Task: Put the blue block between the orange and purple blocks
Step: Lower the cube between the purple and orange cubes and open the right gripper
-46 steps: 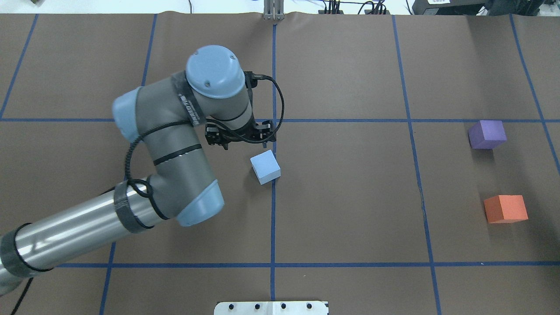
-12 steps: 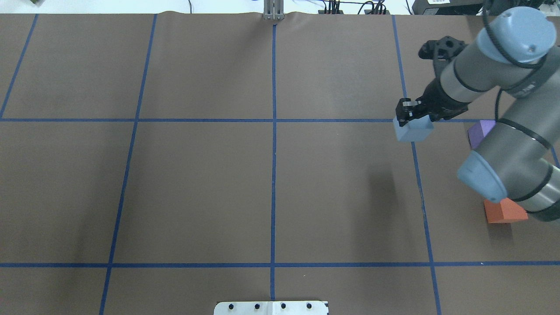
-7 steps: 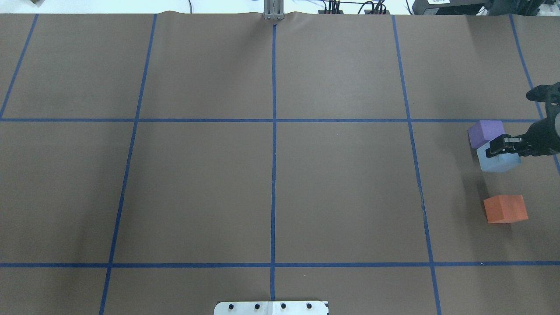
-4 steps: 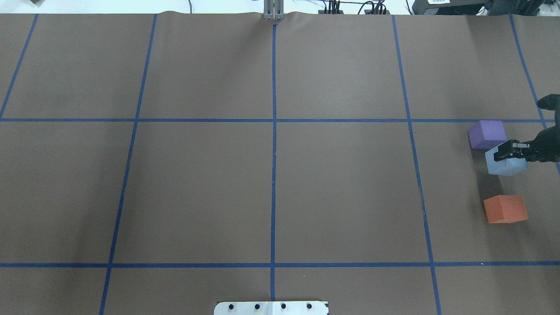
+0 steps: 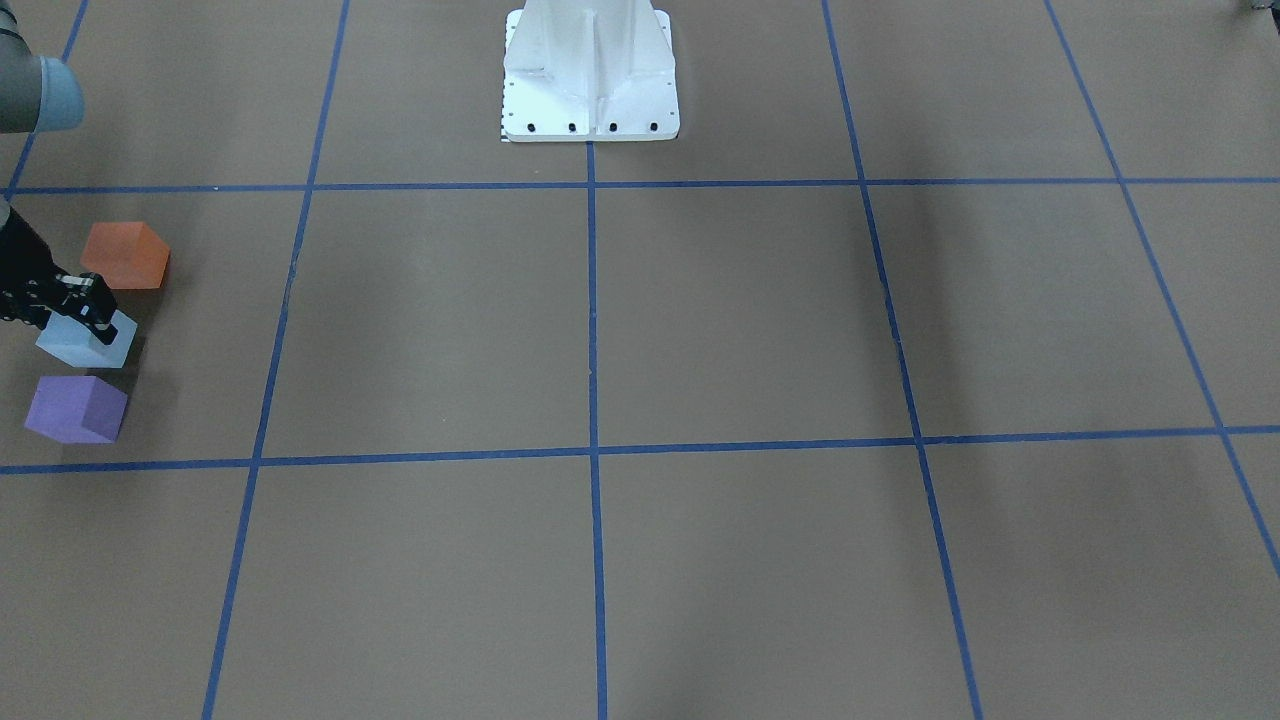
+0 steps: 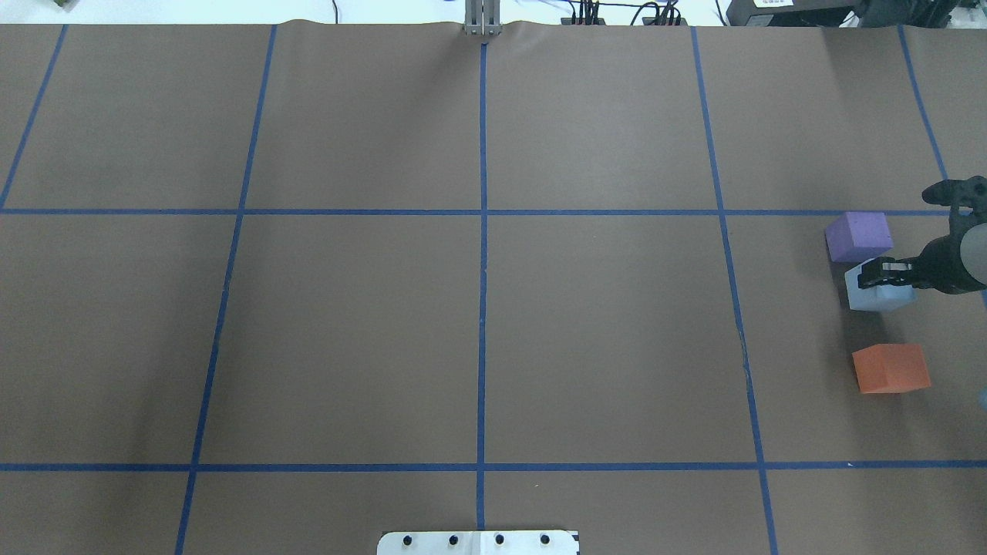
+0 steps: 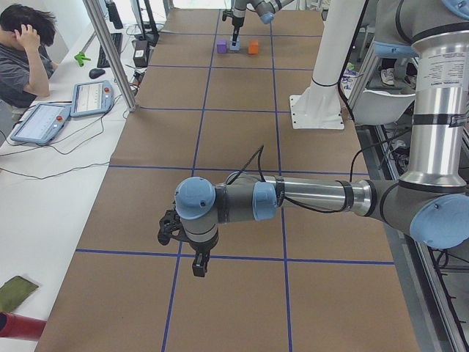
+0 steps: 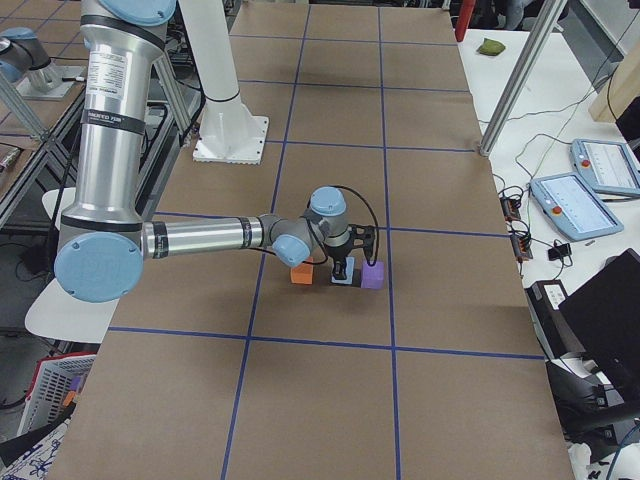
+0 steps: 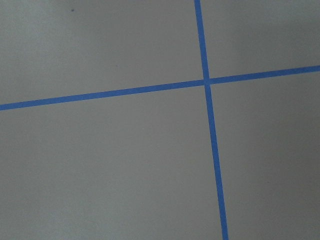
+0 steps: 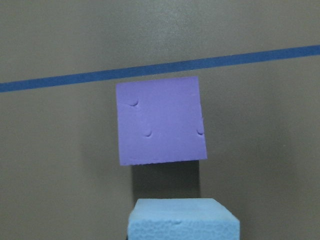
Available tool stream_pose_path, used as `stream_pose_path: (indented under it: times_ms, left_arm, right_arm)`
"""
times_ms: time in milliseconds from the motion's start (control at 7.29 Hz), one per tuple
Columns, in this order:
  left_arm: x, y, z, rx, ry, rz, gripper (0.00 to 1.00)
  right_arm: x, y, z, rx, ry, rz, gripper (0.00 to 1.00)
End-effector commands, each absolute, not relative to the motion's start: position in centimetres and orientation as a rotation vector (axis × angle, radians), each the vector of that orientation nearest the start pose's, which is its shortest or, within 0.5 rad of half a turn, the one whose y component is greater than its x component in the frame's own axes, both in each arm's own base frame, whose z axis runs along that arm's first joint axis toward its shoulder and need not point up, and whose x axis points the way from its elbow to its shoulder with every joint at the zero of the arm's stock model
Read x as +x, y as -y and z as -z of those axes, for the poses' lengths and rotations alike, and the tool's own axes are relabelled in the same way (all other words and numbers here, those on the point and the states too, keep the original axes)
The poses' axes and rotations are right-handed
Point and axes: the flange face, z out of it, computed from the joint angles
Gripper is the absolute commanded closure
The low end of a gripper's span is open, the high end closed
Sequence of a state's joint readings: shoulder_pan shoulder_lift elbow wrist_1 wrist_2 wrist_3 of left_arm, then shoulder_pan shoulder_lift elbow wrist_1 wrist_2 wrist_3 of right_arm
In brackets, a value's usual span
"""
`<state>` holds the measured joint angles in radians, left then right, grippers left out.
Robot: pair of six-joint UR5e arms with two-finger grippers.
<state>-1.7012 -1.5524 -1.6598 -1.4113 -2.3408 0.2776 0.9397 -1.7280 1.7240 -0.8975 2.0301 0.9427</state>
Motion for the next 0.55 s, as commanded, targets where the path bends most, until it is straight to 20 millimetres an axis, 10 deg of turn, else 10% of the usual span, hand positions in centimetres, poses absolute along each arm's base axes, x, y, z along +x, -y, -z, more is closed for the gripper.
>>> stream_pose_path:
  times_ms: [0, 411]
  left_arm:
    - [-12.5, 46.4, -64.0, 0.073, -0.771, -0.106, 0.0]
    - [-12.5, 46.4, -64.0, 0.073, -0.771, -0.106, 0.0]
  right_arm:
    - [-20.2, 41.9, -59.3, 0.173, 0.778, -0.121, 0.0]
    - [-17.9, 42.5, -57.0, 0.224, 0.814, -0.026, 0.0]
